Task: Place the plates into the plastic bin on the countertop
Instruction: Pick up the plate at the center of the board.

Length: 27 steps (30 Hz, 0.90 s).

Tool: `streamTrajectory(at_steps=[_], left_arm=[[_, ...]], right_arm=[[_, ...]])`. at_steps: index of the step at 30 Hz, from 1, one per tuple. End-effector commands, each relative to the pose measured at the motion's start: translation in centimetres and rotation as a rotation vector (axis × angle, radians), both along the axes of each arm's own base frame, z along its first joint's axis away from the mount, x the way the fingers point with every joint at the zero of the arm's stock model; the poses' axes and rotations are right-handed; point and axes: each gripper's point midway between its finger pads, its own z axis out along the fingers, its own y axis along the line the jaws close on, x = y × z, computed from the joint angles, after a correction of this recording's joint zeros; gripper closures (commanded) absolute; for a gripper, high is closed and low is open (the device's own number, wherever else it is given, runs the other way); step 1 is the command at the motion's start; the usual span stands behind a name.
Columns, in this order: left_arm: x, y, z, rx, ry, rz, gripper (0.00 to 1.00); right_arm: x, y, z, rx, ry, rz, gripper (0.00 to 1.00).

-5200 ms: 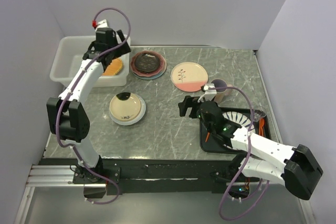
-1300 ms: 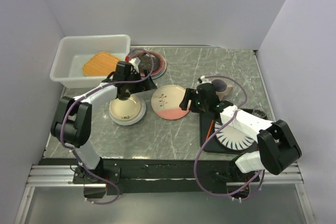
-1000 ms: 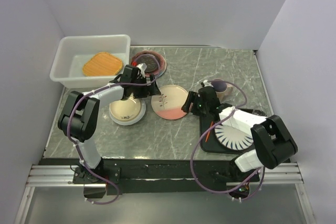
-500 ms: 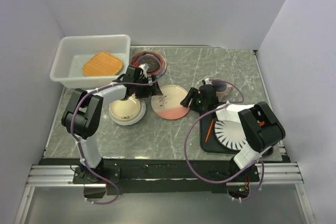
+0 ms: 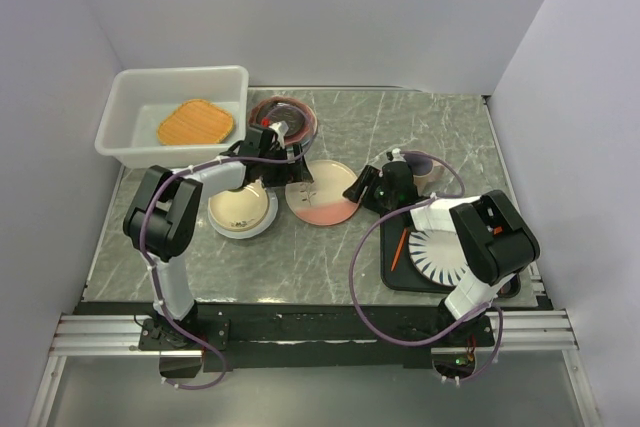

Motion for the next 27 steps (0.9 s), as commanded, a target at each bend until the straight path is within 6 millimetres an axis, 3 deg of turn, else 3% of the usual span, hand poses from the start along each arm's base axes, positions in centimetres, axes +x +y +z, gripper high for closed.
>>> streamTrajectory(at_steps=[1, 14, 20, 24, 27], left_arm=[[-0.8, -1.2, -0.7, -0.045, 0.028, -0.038, 0.05], [-1.2, -3.9, 0.8, -0.200, 0.017, -0.158, 0.10], [0.3, -3.6, -0.3, -0.126, 0.048, -0.132, 0.09], [0.6, -3.4, -2.3, -0.082, 0.113, -0.124, 0.10], [0.3, -4.1, -1.9, -0.123, 0.115, -0.156, 0.14]], right_arm=[[-0.6, -0.1, -1.1, 0.009, 0.034, -0.002, 0.37], [-0.3, 0.3, -0.5, 0.018, 0.023, 0.020, 0.42], [0.2, 0.8, 0.3, 0.031, 0.007, 0.030, 0.43], [0.3, 0.8, 0.9, 0.031, -0.007, 0.030, 0.44], [0.3, 0.9, 1.2, 0.022, -0.012, 0.035, 0.44]])
